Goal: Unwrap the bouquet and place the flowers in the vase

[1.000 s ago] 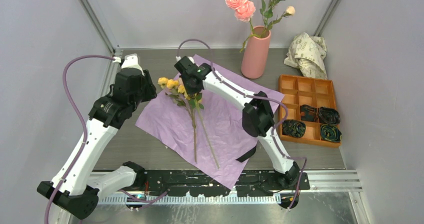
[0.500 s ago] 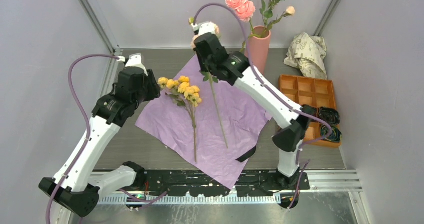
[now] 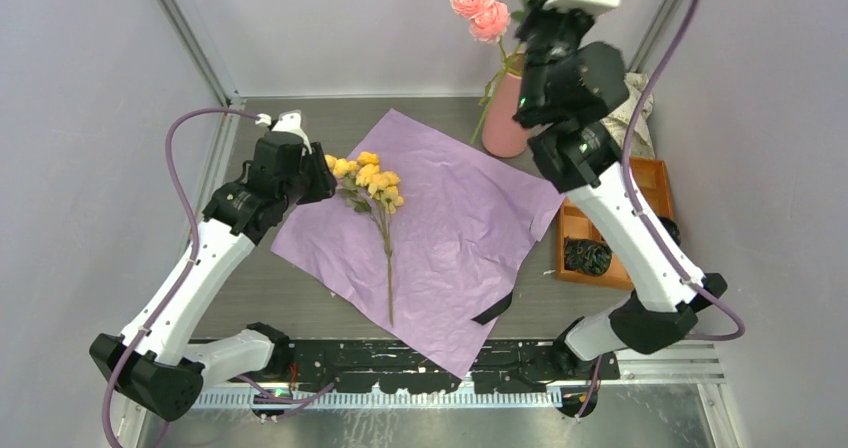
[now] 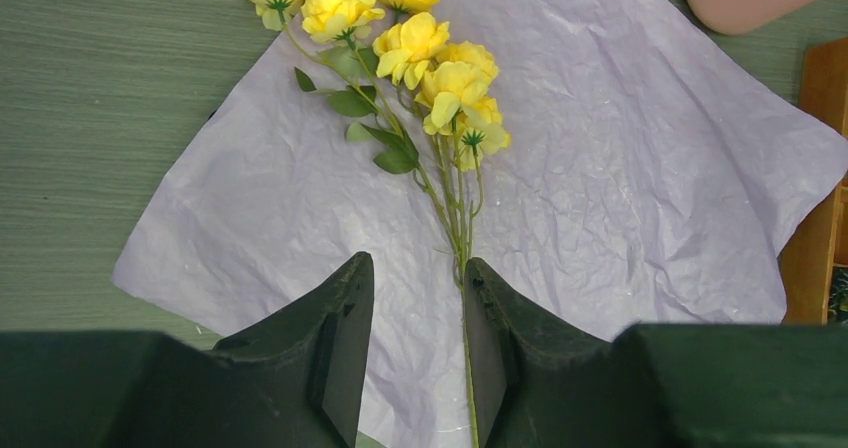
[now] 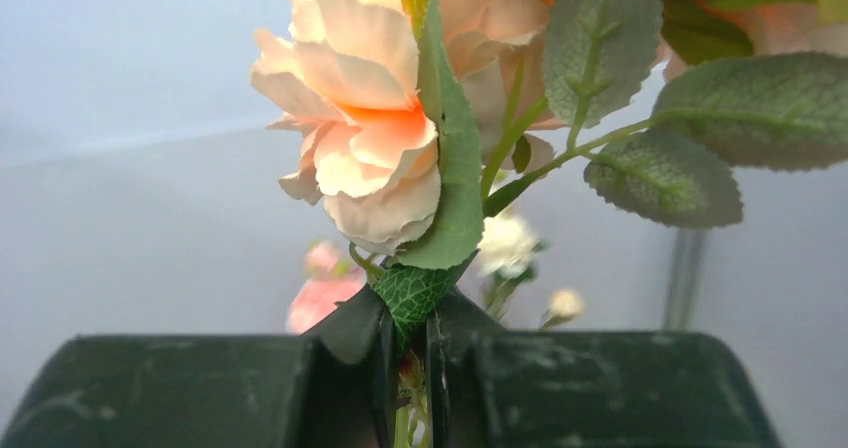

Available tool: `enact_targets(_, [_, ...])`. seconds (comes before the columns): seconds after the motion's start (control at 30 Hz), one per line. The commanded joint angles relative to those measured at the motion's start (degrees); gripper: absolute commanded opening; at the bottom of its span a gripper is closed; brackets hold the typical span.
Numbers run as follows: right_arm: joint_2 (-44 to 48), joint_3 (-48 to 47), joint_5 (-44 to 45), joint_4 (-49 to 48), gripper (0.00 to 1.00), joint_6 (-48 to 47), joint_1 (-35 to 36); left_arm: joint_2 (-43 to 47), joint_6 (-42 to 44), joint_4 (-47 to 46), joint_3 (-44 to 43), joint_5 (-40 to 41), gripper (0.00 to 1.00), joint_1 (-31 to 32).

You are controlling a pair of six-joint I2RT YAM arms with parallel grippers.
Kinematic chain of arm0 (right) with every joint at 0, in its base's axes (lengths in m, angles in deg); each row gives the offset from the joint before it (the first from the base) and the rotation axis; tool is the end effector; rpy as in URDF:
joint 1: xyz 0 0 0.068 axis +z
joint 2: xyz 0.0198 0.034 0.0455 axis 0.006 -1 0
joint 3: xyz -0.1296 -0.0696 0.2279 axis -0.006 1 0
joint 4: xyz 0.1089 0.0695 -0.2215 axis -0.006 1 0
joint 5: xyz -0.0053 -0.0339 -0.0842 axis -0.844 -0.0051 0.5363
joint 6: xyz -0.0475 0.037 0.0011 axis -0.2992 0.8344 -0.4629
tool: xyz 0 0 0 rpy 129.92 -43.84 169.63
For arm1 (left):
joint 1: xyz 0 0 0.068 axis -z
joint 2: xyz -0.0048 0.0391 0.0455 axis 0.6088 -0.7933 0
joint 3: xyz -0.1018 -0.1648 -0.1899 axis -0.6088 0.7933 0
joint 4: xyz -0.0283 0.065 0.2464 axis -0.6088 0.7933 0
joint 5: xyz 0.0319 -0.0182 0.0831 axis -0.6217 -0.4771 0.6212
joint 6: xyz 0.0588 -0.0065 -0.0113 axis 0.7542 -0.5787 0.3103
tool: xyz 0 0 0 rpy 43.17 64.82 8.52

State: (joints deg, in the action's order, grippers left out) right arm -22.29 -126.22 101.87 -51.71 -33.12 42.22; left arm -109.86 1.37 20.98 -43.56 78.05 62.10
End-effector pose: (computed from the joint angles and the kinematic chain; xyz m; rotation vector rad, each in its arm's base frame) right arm 0.2151 0.1547 0.5909 0.1387 1.1659 -0.0265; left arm 0.2138 -0.0880 0.3631 -0.2154 2.1872 -0.3223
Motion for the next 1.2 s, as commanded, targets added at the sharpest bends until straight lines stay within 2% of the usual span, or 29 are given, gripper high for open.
enact_targets(0.0, [-5.9, -7.9, -1.3, -10.2, 0.01, 0.3, -11.8, 0.6, -0.7, -3.8, -0.5, -1.3, 0.39, -0.3])
enact_targets(0.1, [-13.0, -20.9, -3.3, -4.4, 0.01, 5.6, -19.0, 0.6, -0.4, -4.0, -0.5, -1.1, 0.39, -0.3])
enact_targets(0.23, [-22.4, -35.0, -5.6, -2.0, 0.01, 6.8, -23.9, -0.3, -0.3, -4.3, -0.6, -0.9, 0.39, -0.3])
enact_targets(0.33, [-27.3, -40.5, -6.9, -0.8, 0.01, 8.4, -26.1, -1.3, -0.3, -4.6, -0.8, -1.1, 0.39, -0.3])
enact_targets(0.47, [-28.3, -37.2, -8.3, -2.3, 0.01, 11.7, -27.9, -2.7, -0.2, -4.7, -1.3, -1.3, 0.39, -0.3])
enact_targets(0.7, [-27.7, -29.6, -8.6, -3.6, 0.01, 12.0, -28.7, -4.0, -0.2, -5.1, -1.5, -1.6, 0.39, -0.3])
enact_targets(1.17, [-20.9, -0.5, -12.0, -10.1, 0.01, 16.5, -28.8, -5.2, -0.8, -5.7, -1.1, -2.8, 0.37, -0.3])
